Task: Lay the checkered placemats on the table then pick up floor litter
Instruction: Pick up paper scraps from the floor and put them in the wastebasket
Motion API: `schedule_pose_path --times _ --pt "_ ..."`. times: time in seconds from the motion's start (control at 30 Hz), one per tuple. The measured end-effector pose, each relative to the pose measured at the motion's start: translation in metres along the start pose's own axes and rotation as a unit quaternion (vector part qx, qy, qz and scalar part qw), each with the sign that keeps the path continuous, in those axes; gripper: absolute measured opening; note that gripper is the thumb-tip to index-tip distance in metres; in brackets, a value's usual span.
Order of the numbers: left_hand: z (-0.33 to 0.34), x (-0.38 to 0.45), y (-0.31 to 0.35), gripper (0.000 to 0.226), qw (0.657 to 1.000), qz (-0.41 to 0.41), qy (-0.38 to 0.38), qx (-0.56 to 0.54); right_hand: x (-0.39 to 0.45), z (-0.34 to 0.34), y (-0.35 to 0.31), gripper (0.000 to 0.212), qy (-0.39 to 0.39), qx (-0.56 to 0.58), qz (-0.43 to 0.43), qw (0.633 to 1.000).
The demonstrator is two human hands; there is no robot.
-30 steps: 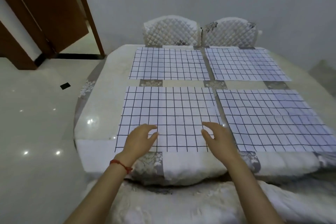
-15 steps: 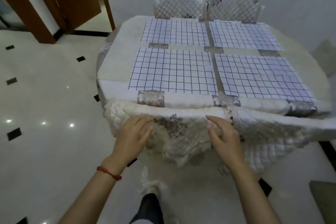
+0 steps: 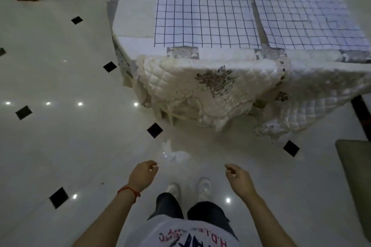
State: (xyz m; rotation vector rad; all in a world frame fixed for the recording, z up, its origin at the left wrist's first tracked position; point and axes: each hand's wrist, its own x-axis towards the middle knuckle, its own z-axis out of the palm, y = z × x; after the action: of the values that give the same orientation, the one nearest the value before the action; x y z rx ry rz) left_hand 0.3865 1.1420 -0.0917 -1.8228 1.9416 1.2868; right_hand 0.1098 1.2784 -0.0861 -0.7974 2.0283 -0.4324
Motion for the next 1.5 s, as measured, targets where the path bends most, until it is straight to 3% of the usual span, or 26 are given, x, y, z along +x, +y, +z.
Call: schedule_pose_path --times 0.23,0.47,0.73,1.27,1.5 --pt "0.002 -0.008 -0.068 0.029 0.994 -0.082 -0.052 -0.046 -0.009 0.053 0.001 0.034 -0.057 -0.026 0.048 0.997" --pt "0.015 -0.013 -0.112 0.03 0.976 -0.171 -0.008 -0.133 0.036 0.09 -0.017 0.033 -0.157 -0.127 0.016 0.979" --pt "0.087 0.04 -0.174 0.031 0.946 -0.257 0.033 -0.195 0.155 0.174 -0.01 0.034 -0.239 -0.248 -0.01 0.939" --pt "0.268 0.263 -0.322 0.029 0.925 -0.285 0.04 -0.248 0.41 0.418 0.101 0.039 -0.192 -0.309 -0.055 0.93" --pt "0.323 0.303 -0.367 0.029 0.906 -0.318 0.05 -0.276 0.475 0.493 0.149 0.047 -0.165 -0.399 -0.093 0.897"
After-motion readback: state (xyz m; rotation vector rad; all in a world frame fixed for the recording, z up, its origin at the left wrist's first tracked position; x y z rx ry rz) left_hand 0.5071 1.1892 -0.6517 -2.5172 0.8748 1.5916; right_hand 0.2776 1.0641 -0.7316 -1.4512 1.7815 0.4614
